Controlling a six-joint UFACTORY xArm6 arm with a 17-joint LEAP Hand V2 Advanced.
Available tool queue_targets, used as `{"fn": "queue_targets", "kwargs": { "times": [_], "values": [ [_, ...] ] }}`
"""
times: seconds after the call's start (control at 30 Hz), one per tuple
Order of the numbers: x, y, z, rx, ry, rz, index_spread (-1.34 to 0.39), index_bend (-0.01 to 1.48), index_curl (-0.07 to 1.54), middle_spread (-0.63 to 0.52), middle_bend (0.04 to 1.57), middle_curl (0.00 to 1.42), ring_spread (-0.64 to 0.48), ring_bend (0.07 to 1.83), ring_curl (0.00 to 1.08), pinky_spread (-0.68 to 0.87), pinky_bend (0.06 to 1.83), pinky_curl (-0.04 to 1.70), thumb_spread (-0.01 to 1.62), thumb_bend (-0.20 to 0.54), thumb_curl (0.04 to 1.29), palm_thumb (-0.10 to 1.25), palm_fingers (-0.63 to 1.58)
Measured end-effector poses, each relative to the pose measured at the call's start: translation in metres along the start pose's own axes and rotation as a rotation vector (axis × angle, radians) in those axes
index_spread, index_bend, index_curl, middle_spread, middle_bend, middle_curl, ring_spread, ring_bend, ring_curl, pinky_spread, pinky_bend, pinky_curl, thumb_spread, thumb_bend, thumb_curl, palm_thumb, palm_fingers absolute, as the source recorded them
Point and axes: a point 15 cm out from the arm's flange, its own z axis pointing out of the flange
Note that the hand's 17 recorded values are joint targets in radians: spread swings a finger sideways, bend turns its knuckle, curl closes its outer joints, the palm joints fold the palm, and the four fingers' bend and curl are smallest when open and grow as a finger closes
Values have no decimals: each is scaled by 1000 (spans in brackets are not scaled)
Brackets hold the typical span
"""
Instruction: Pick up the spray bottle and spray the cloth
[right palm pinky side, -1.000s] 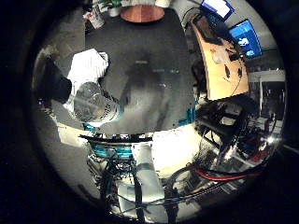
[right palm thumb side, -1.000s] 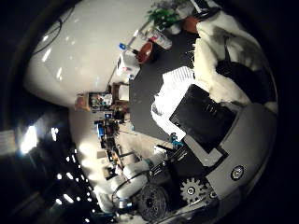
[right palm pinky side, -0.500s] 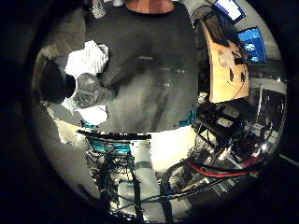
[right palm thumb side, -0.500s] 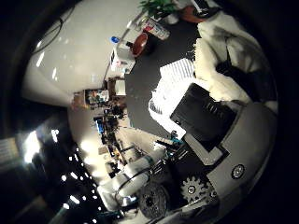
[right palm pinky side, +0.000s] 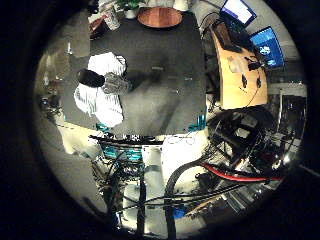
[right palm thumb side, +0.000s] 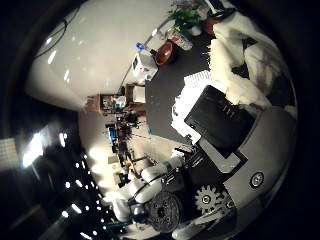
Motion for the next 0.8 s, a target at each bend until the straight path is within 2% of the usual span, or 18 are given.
{"fn": "queue_targets", "kwargs": {
  "times": [0.07, 0.13, 0.17, 0.23, 0.3, 0.33, 0.43, 0.5, 0.57, 0.67, 0.8],
  "values": [
    [-3, 2, -14, 51, -19, -16, -316, 1055, 670, -203, 1328, 637, -217, 1405, 587, -401, 1217, 549, 886, -27, 883, 860, 1227],
    [-4, 4, -27, 102, -39, -26, -345, 975, 654, -207, 1307, 626, -230, 1380, 570, -456, 1187, 526, 878, -40, 866, 782, 1187],
    [-2, 5, -32, 125, -48, -30, -376, 859, 632, -218, 1279, 612, -243, 1372, 558, -495, 1172, 509, 872, -50, 842, 722, 1123],
    [5, 10, -29, 141, -69, -33, -453, 604, 575, -251, 1174, 577, -284, 1338, 532, -557, 1147, 485, 976, -46, 745, 633, 967],
    [8, 16, -19, 163, -107, -63, -511, 431, 528, -293, 971, 521, -322, 1246, 493, -562, 1216, 486, 1030, -37, 665, 581, 779],
    [10, 19, -13, 173, -123, -83, -525, 394, 512, -308, 919, 504, -329, 1201, 472, -549, 1230, 480, 1048, -35, 638, 564, 743],
    [19, 26, 9, 220, -154, -149, -518, 390, 500, -290, 647, 417, -271, 1011, 397, -335, 1220, 484, 1066, -38, 543, 508, 362],
    [27, 33, 29, 246, -170, -179, -484, 394, 495, -245, 572, 393, -179, 914, 363, -163, 1170, 473, 1049, -43, 493, 470, 214],
    [36, 35, 44, 288, -170, -215, -444, 366, 466, -187, 518, 370, -53, 805, 306, 36, 1126, 432, 1022, -41, 448, 433, 151],
    [50, 28, 55, 363, -178, -210, -391, 320, 435, -125, 456, 350, 67, 723, 264, 240, 1067, 381, 987, -40, 405, 391, 127],
    [64, 27, 69, 398, -206, -196, -347, 275, 411, -80, 394, 336, 152, 643, 235, 370, 997, 324, 964, -36, 370, 360, 131]
  ]
}}
